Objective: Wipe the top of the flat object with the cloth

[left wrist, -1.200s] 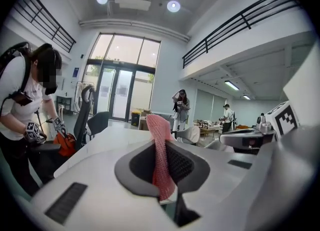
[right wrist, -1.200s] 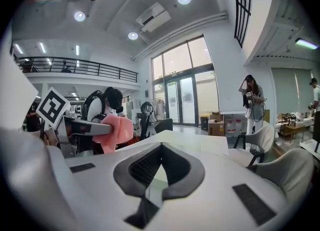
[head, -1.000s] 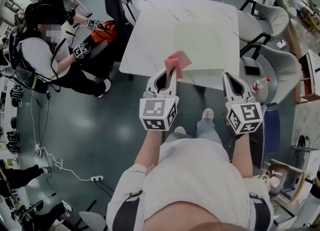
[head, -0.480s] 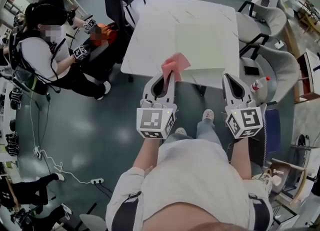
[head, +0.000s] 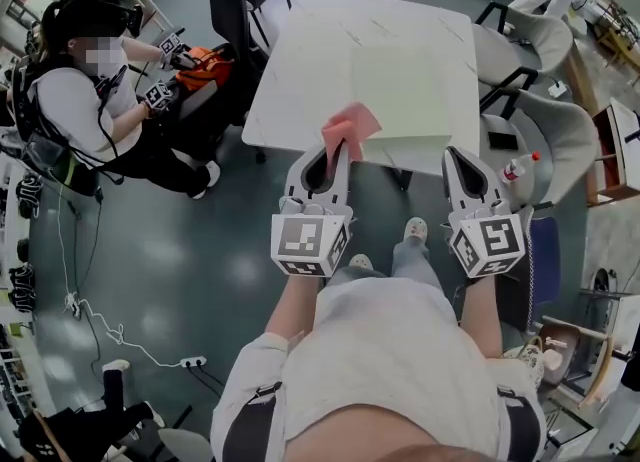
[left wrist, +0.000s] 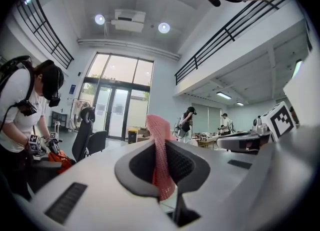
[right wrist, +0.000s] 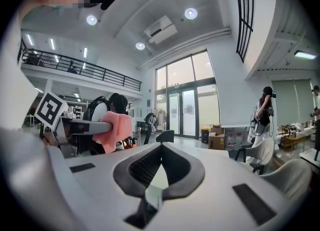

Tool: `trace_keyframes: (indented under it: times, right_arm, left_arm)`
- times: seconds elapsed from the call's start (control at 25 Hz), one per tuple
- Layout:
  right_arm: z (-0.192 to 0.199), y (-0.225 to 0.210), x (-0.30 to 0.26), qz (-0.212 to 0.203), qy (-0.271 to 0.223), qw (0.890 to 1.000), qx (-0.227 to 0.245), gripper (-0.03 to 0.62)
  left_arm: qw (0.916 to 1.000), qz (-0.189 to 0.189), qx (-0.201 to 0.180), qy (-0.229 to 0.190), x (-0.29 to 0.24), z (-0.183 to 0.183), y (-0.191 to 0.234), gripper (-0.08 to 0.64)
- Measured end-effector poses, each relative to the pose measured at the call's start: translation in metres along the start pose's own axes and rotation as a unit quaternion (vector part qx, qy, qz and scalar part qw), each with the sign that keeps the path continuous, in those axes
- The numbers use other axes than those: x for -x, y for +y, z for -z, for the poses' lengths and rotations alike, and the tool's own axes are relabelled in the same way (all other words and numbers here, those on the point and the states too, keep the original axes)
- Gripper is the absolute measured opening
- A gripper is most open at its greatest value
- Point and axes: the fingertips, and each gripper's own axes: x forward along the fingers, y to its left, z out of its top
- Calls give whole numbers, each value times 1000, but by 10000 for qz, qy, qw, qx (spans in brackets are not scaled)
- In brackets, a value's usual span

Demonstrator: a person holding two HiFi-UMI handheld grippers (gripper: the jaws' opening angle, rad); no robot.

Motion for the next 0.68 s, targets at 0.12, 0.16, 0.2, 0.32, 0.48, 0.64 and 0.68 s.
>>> trace_keyframes:
  times: [0.12, 0.16, 0.2, 0.32, 0.48, 0.64, 0.68]
  right_arm:
    - [-4, 3, -1, 15, -10, 10000, 4, 11]
    - [-5, 3, -1, 21, -12, 10000, 5, 11]
    - [-6, 1, -2, 27, -13, 10000, 5, 11]
    - [-8, -2, -2, 39, -24, 10000, -16, 11]
    - [-8, -2, -1, 58, -41, 10000, -25, 11]
    - [-7, 7, -1, 61, -64, 9999, -52, 11]
    - [-7, 9, -1, 61, -73, 9999, -63, 11]
  left_arm:
    - [10000, 9, 23, 6, 2, -1, 4, 35]
    - [10000, 16, 23, 11, 1, -1, 4, 35]
    - [10000, 26, 25, 14, -1, -2, 3, 35]
    - [10000, 52, 25, 12, -5, -3, 1, 35]
    - [10000, 69, 31, -10, -6, -2, 1, 35]
    - [10000, 54, 52, -31, 2, -1, 8, 35]
    - [10000, 49, 59, -37, 4, -1, 9, 35]
